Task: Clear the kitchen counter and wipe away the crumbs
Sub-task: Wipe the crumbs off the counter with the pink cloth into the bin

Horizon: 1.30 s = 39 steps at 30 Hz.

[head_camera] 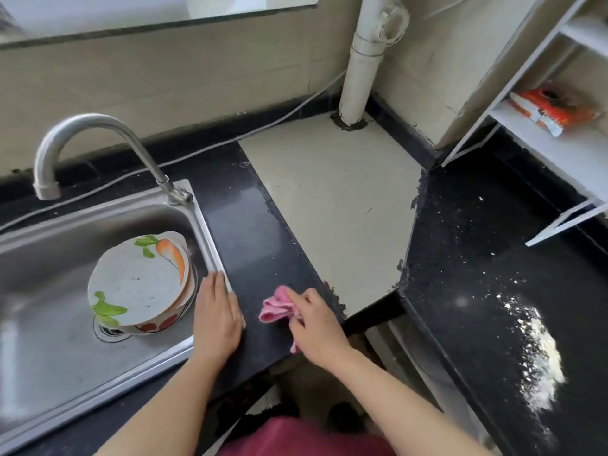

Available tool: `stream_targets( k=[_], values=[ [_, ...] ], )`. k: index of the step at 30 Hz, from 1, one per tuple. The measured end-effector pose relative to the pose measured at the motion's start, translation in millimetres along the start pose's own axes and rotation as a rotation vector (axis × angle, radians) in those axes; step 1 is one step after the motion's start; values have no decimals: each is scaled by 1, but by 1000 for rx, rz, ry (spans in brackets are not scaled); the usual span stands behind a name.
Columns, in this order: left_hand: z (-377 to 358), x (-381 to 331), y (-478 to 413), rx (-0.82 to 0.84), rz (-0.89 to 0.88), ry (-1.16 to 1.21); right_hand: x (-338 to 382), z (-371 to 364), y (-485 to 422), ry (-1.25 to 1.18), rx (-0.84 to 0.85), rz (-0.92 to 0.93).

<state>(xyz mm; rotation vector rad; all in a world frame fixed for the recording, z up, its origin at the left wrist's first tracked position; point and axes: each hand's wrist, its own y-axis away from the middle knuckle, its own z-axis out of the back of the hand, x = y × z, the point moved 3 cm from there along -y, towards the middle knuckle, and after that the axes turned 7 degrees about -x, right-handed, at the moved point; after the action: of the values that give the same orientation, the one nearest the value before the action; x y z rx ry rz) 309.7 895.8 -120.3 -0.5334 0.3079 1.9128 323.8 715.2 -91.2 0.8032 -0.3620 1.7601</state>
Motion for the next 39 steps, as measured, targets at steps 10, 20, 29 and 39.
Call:
stream_targets(
  k=[10,20,29,39],
  values=[
    [-9,16,-13,-34,229,84,-24,8,-72,631,-175,251],
    [-8,16,-14,-13,301,61,-4,29,-99,273,-204,28],
    [-12,20,-17,-1,330,59,3,-26,-121,625,49,205],
    [-9,18,-16,1,344,53,8,26,-156,376,-110,-9]
  ],
)
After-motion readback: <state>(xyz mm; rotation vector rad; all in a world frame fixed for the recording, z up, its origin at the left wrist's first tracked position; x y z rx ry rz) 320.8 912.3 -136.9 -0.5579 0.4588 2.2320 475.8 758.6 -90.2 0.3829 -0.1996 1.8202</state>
